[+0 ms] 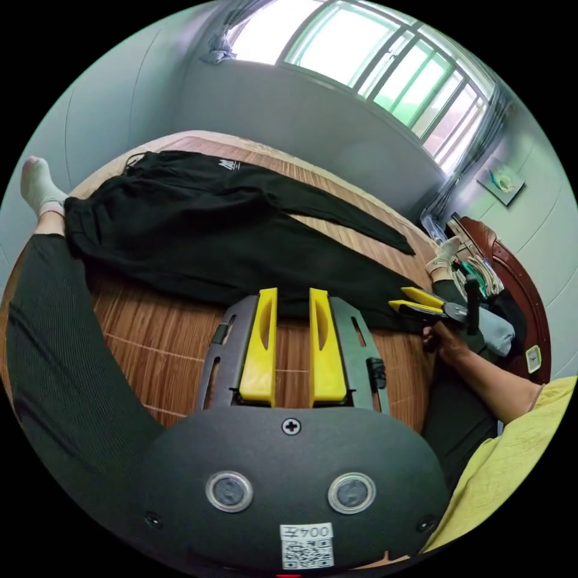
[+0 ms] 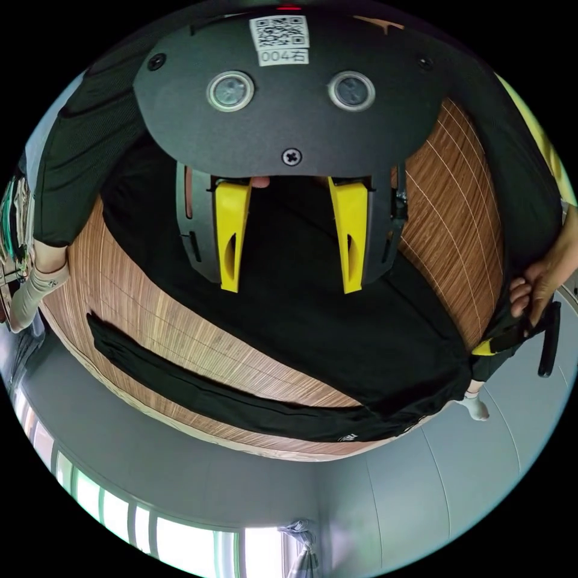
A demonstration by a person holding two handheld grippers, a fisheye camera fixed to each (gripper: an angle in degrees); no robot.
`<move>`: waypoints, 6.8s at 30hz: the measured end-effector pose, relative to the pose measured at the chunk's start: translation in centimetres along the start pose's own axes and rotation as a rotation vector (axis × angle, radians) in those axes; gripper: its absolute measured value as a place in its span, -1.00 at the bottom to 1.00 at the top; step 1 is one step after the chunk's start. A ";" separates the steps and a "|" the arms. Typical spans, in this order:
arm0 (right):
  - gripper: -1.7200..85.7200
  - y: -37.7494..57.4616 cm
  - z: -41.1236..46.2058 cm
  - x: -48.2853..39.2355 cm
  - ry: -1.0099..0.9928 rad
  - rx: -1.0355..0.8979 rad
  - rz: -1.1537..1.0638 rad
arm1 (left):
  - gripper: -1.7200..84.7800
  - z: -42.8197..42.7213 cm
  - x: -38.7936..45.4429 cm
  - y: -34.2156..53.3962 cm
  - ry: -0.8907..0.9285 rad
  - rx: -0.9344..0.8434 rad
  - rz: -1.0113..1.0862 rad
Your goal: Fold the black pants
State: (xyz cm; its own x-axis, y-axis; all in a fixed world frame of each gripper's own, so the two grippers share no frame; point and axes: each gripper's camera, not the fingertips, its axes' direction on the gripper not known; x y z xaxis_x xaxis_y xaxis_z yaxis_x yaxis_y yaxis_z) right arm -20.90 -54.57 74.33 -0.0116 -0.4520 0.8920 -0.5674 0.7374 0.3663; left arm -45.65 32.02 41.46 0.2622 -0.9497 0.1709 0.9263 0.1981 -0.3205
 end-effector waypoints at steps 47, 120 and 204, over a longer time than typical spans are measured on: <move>-0.44 0.4 4.8 1.0 0.010 0.010 0.008 | -0.67 4.3 -13.5 -19.3 -0.429 -0.026 -0.147; -0.43 -0.1 6.0 0.9 0.016 0.006 0.021 | -0.72 -4.9 -1.3 -14.5 -0.131 -0.017 0.487; -0.44 -1.1 4.1 1.3 0.024 0.004 0.047 | -0.94 3.7 -17.2 -24.5 -1.013 -0.295 0.200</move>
State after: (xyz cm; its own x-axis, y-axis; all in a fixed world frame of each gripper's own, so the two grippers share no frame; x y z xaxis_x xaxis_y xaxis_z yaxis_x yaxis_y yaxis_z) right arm -23.67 -58.09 73.99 -0.0183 -0.4046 0.9143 -0.5703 0.7553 0.3229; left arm -71.85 44.38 49.83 0.6296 -0.2361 0.7402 0.7755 0.1329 -0.6172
